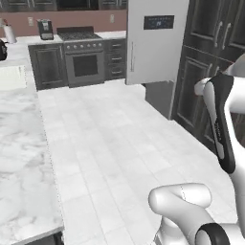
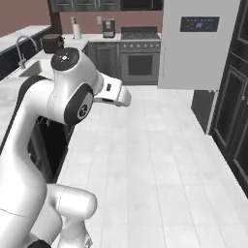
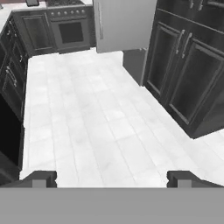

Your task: Take the cheese, fish, and avocado from the fridge and place them on the plate on the dining counter to create an appetizer plate.

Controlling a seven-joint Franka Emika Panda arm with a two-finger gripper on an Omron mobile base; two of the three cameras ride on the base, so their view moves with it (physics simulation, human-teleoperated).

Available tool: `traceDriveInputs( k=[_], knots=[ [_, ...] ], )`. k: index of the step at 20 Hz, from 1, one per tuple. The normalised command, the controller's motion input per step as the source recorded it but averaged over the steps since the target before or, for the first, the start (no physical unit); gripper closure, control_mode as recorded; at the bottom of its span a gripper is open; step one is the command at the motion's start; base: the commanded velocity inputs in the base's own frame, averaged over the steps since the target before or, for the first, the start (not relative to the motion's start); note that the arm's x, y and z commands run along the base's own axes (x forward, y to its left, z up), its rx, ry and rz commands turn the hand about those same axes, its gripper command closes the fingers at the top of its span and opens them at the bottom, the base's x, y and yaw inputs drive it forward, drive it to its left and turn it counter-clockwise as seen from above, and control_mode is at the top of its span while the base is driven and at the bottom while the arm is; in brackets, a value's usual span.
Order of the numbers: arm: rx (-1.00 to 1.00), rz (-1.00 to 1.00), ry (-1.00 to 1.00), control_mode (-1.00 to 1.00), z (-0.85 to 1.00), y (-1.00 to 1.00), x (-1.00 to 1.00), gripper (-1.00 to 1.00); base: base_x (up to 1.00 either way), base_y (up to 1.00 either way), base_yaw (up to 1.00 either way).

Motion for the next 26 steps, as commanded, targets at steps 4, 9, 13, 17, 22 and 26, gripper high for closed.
traceDriveInputs(
  k=[4,9,13,17,22,26],
  knots=[
    [0.00,0.00,0.00,1.00,0.00,0.00,0.00,-1.00,1.00,-0.48,0.35],
    [0.00,0.00,0.00,1.00,0.00,0.00,0.00,-1.00,1.00,-0.47,0.22],
    [0.00,0.00,0.00,1.00,0.00,0.00,0.00,-1.00,1.00,-0.07,0.07],
    [0.00,0.00,0.00,1.00,0.00,0.00,0.00,-1.00,1.00,0.00,0.01],
    [0.00,0.00,0.00,1.00,0.00,0.00,0.00,-1.00,1.00,0.00,0.00],
    [0.00,0.00,0.00,1.00,0.00,0.00,0.00,-1.00,1.00,0.00,0.00]
  ],
)
